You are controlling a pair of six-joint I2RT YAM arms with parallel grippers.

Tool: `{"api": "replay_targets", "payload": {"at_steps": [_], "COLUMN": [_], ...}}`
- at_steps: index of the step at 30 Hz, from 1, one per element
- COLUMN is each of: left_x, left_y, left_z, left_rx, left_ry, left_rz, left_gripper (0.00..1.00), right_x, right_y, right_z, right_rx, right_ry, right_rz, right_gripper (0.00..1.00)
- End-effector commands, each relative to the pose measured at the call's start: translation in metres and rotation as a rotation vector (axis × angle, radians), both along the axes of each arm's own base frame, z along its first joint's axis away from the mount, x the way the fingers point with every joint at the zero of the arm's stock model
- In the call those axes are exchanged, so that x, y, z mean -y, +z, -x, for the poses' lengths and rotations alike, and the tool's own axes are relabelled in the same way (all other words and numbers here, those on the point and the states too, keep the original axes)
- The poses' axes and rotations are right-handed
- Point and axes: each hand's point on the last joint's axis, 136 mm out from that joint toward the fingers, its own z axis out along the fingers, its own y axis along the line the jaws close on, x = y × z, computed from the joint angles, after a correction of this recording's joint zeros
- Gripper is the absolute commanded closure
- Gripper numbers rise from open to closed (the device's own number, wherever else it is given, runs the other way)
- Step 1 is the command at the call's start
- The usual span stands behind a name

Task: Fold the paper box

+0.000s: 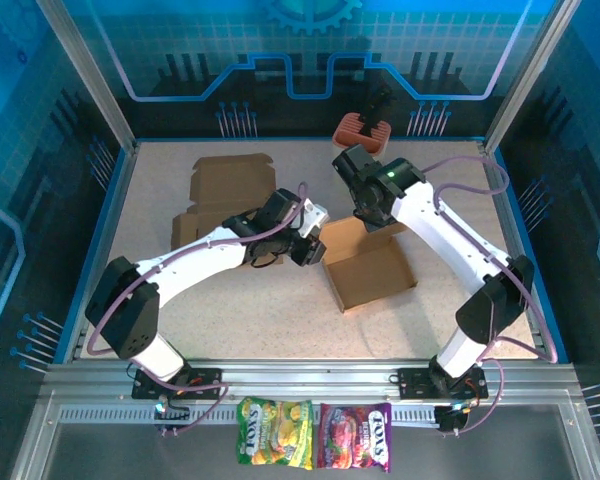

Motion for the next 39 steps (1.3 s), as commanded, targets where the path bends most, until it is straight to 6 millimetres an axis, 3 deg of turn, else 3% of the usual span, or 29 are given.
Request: {"api": "replay_targets", "payload": {"at_steps": [1,8,11,16,18,22,27,31,39], "left_x": [0.008,0.004,0.001,-0.012,-0.018,-0.038,-0.062,-0.075,-0.093], "left_y": [0.008,0.008,0.012,0.019,0.021,0.023,0.022,0.017,0.016], "left_z": [-0.004,-0.006,-0.006,-0.008,-0.007,-0.009,-0.012,-0.006,-0.026], "left_rx": [0.036,0.059,0.079,0.103,0.109,0.113,0.109,0.135,0.111], "left_ry": [-0.017,-0.012,-0.025,-0.058,-0.090,-0.138,-0.184,-0.287,-0.245], "left_rz": [-0.001,-0.031,-0.046,-0.066,-0.077,-0.110,-0.125,-0.137,-0.121], "left_gripper": [0.73,0.99,1.00,1.00,1.00,1.00,1.00,1.00,1.00], "right_x": [0.007,0.004,-0.001,-0.006,0.001,0.024,0.061,0.055,0.040], "right_y": [0.002,0.002,0.009,0.049,0.068,0.080,0.050,0.011,-0.041], "right_z": [0.006,0.002,-0.011,-0.039,-0.039,-0.018,0.001,0.007,-0.003], "right_rx": [-0.004,0.021,0.095,0.341,0.454,0.587,0.604,0.679,0.658], "right_ry": [-0.003,0.051,0.151,0.544,0.695,0.965,1.105,1.284,1.604], "right_rz": [-0.004,-0.022,-0.013,0.110,0.187,0.387,0.562,0.560,0.568], "right_gripper": [1.00,1.00,0.97,0.60,0.51,0.42,0.31,0.31,0.27]}}
